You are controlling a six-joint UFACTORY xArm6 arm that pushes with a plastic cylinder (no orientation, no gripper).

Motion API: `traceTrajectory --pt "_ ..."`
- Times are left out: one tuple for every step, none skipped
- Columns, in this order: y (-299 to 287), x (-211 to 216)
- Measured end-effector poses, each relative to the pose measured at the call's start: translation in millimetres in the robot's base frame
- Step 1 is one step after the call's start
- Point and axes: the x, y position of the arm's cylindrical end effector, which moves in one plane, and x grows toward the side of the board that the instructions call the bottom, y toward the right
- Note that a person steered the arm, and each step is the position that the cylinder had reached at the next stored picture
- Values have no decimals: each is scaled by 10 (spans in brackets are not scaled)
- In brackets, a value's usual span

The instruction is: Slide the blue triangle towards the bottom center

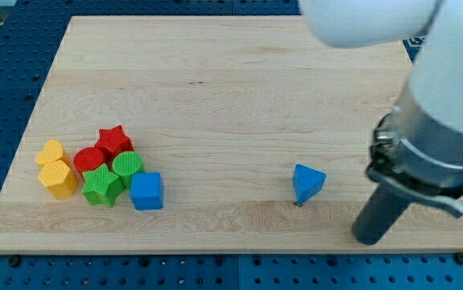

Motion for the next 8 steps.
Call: traceTrajectory --pt "42 -413" --pt "-153 -728" --pt "-438 -791" --pt "-513 -791" --pt "-546 -791" --pt "-548 -778" --pt "-550 -712" --pt "-641 -691"
